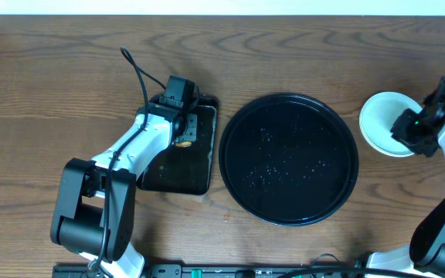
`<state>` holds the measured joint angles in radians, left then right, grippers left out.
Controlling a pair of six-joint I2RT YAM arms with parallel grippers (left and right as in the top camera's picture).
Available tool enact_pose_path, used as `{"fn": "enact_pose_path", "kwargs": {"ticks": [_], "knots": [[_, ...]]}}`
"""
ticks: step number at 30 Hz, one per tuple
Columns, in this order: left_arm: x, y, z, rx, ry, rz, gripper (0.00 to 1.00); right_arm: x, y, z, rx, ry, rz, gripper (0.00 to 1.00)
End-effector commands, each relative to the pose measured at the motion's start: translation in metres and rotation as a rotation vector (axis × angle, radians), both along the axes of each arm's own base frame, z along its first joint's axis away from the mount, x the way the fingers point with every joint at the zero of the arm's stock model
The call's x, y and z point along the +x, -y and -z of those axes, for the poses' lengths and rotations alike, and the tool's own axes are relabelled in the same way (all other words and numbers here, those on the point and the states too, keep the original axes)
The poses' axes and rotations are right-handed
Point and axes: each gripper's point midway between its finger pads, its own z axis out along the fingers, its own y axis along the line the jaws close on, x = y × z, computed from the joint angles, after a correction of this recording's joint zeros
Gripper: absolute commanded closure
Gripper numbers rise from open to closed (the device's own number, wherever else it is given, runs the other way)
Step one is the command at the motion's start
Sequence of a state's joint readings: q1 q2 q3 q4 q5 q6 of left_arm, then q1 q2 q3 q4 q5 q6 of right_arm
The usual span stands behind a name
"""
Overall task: Clean dirty plates on tray and stack at the side
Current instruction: 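Release the sponge in the black tray and raise the left gripper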
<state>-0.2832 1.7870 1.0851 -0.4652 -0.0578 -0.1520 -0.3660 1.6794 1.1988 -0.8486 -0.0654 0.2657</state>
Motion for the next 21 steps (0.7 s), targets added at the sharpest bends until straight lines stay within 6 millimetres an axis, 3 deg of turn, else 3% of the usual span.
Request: {"fn": "enact_pose_path", "kwargs": {"ticks": [1, 2, 6, 12, 16, 21], "knots": [[-0.003, -0.002, -0.018, 0.001, 0.014, 0.006, 0.45, 0.009, -0.040, -0.004, 0.086, 0.028, -0.201, 0.69], [-0.003, -0.002, -0.024, -0.004, 0.024, 0.002, 0.45, 0.012, -0.052, -0.005, 0.114, 0.040, -0.255, 0.68], [-0.010, -0.004, -0.047, -0.034, 0.052, -0.055, 0.31, 0.016, -0.089, -0.007, 0.130, 0.056, -0.437, 0.44], [-0.017, -0.012, -0.072, -0.144, 0.066, -0.148, 0.24, 0.026, -0.132, -0.012, 0.089, 0.081, -0.619, 0.16], [-0.032, -0.029, -0.076, -0.215, 0.001, -0.226, 0.22, 0.031, -0.145, -0.020, 0.072, 0.101, -0.682, 0.12], [-0.076, -0.057, -0.066, -0.225, -0.191, -0.333, 0.22, 0.022, -0.150, -0.038, 0.075, 0.113, -0.661, 0.01]]}}
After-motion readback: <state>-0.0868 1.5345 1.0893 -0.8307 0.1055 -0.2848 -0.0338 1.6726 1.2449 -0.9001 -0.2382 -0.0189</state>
